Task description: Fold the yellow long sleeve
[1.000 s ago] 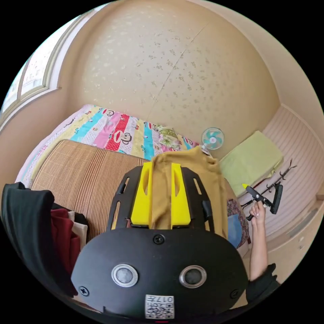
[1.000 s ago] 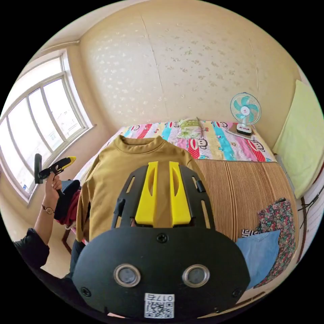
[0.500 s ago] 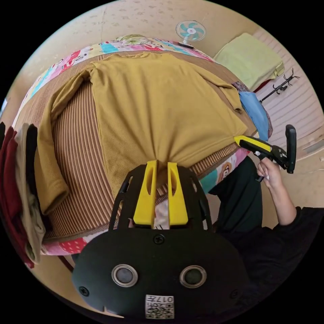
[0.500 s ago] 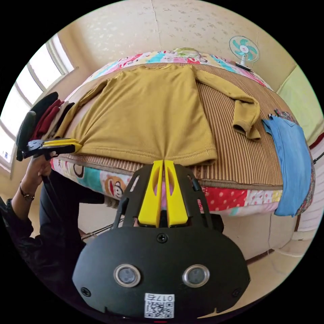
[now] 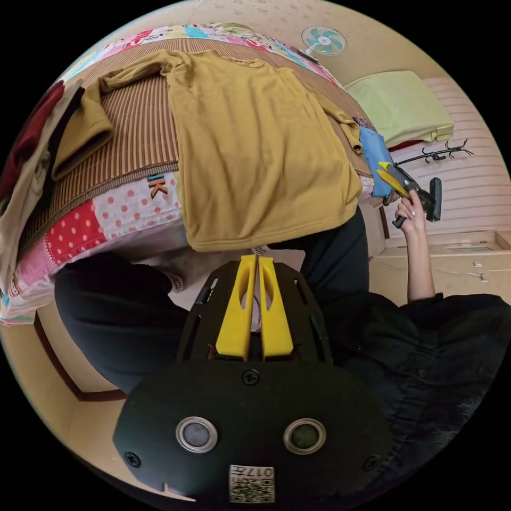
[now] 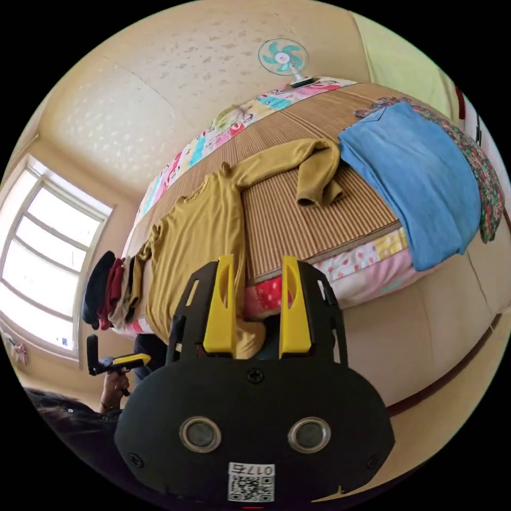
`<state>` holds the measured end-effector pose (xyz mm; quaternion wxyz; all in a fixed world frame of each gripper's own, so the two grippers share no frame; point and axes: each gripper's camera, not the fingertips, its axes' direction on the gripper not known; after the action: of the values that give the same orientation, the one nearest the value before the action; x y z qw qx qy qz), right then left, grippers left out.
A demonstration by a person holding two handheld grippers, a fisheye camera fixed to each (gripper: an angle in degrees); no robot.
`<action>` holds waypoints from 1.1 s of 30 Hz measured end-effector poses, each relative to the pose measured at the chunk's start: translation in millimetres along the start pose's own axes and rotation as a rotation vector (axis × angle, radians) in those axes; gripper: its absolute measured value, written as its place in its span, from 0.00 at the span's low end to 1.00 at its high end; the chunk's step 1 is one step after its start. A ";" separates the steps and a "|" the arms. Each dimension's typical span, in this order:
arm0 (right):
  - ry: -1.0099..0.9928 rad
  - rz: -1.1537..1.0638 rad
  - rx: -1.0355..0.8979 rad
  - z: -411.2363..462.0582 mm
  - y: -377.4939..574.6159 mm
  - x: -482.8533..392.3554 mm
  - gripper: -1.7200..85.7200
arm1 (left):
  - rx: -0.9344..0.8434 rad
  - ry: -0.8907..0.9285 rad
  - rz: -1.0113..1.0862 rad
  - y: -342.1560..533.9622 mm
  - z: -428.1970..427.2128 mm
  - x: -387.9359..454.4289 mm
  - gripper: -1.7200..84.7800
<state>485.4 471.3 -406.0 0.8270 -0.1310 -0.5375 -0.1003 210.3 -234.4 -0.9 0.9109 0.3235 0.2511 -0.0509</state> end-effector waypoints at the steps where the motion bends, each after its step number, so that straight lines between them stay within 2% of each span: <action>1: 0.041 0.022 0.066 -5.6 -29.5 15.1 0.17 | 0.004 0.000 -0.008 0.4 -2.9 -2.2 0.01; 4: 0.203 0.049 0.139 4.0 -103.0 38.4 0.17 | 0.034 -0.003 -0.036 -2.0 -19.6 -8.0 0.01; 6: 0.258 0.064 0.047 30.5 -145.8 53.8 0.15 | 0.071 0.004 -0.059 -5.9 -31.1 -8.9 0.01; 8: 0.293 0.092 -0.179 67.1 -185.8 71.6 0.10 | 0.083 0.020 -0.072 -9.4 -36.8 -8.6 0.01; 9: 0.322 0.057 -0.202 64.6 -193.0 67.5 0.09 | 0.089 0.030 -0.086 -10.7 -40.4 -8.8 0.01; 10: 0.453 -0.055 -0.212 49.6 -205.4 49.1 0.08 | 0.095 0.038 -0.092 -10.9 -42.4 -9.0 0.01; 11: 0.681 -0.165 -0.134 23.7 -211.3 24.7 0.07 | 0.104 0.055 -0.100 -11.3 -46.3 -9.9 0.01; 12: 0.791 -0.221 -0.074 8.8 -211.4 12.5 0.07 | 0.111 0.067 -0.096 -11.8 -50.0 -10.8 0.01; 14: 1.094 -0.378 0.203 -55.9 -203.1 -19.2 0.07 | 0.103 0.053 -0.091 -13.1 -53.0 -12.8 0.01; 16: 1.179 -0.398 0.324 -96.7 -197.8 -17.9 0.08 | 0.082 0.029 -0.097 -14.9 -53.1 -15.9 0.01; 18: 1.143 -0.332 0.325 -122.6 -194.0 7.1 0.09 | 0.060 0.045 -0.106 -17.9 -50.7 -21.0 0.01; 21: 1.023 -0.057 0.250 -132.7 -164.1 96.2 0.10 | 0.062 0.108 -0.124 -18.0 -48.9 -26.3 0.01; 23: 0.782 0.330 0.243 -147.7 -112.2 172.6 0.10 | 0.058 0.136 -0.129 -16.4 -48.6 -28.2 0.01; 24: 0.680 0.405 0.260 -153.4 -96.1 187.0 0.10 | 0.050 0.141 -0.133 -14.9 -49.0 -29.7 0.01; 25: 0.461 0.482 0.320 -163.0 -66.9 204.8 0.12 | 0.047 0.140 -0.136 -14.1 -49.4 -30.7 0.01; 26: 0.256 0.486 0.390 -168.9 -44.3 211.6 0.13 | 0.041 0.135 -0.142 -12.5 -51.0 -33.4 0.01; 28: 0.076 0.448 0.442 -170.5 -29.3 209.5 0.15 | 0.037 0.130 -0.155 -11.1 -54.4 -38.9 0.01; 33: -0.084 0.405 0.424 -163.2 -58.4 206.3 0.17 | 0.091 0.208 -0.207 -8.0 -72.1 -57.0 0.01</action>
<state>691.3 358.0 -274.2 0.8160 -0.0639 -0.5433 0.1869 128.1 -200.3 -25.3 0.8543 0.3405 0.3733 -0.1219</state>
